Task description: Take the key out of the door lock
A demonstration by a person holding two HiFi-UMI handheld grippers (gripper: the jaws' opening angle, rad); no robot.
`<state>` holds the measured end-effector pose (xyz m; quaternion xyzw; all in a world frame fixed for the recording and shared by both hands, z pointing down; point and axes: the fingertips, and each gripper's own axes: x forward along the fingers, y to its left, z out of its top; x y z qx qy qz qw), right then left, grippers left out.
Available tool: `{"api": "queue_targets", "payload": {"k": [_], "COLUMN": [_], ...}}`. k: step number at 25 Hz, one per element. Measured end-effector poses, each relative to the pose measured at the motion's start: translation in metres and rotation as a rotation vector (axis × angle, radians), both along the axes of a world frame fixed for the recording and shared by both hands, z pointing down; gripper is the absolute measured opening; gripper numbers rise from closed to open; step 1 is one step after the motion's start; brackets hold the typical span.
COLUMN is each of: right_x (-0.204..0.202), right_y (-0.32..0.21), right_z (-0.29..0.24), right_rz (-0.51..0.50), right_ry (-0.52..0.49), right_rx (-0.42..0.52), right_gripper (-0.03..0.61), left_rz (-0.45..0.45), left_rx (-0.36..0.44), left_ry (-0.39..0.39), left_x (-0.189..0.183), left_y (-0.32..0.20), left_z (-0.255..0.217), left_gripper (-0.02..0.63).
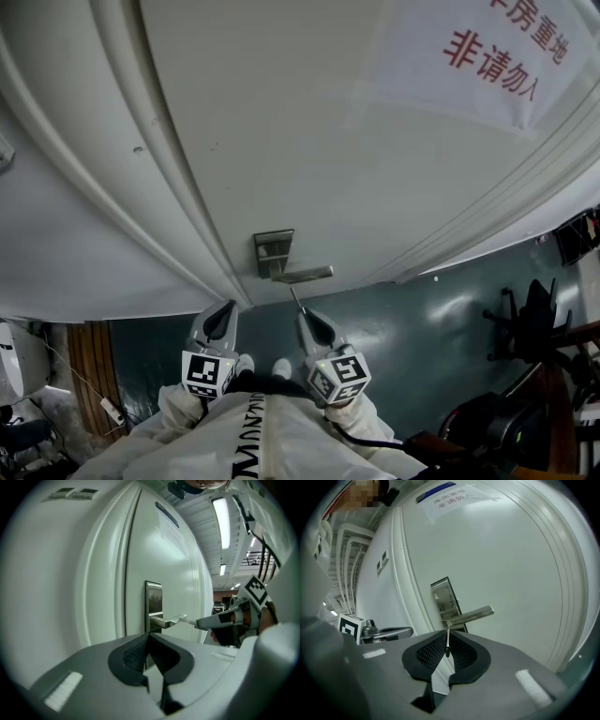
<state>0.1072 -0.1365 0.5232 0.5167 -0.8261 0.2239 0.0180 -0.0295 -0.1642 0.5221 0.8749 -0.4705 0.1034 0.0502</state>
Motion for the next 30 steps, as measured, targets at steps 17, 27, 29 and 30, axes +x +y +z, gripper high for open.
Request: {"api": "queue_targets", "payload": {"k": [17,27,29,30], "right_x": [0.019,0.014,0.011,0.009], "right_y": [0.004,0.01,0.013,0.015], "right_z": [-0.01,-0.013,-0.013,-0.013], "right_rz": [-0.042,-0.07,-0.072,-0.073], "right_ry": [0.08,0.065,0.065,0.068], "right_rx": [0.074,0.095,0.096,0.098], "right_gripper": [0.023,0.023,0.025,0.025], "left_rz": [-0.093,-0.121,-0.117,-0.114], "left_rx": [0.012,0.023,0.029,0.033], "left_ry": [-0.014,-0.033,-0.028,-0.025], "left_x": [0.005,-0.001,-0.002,-0.003], "left_y": [0.008,0.022,0.025,0.028], "left_z": [-0.004,-0.004,-0.005,-0.006], "left_gripper": [0.0,0.0,0.0,0.0]}}
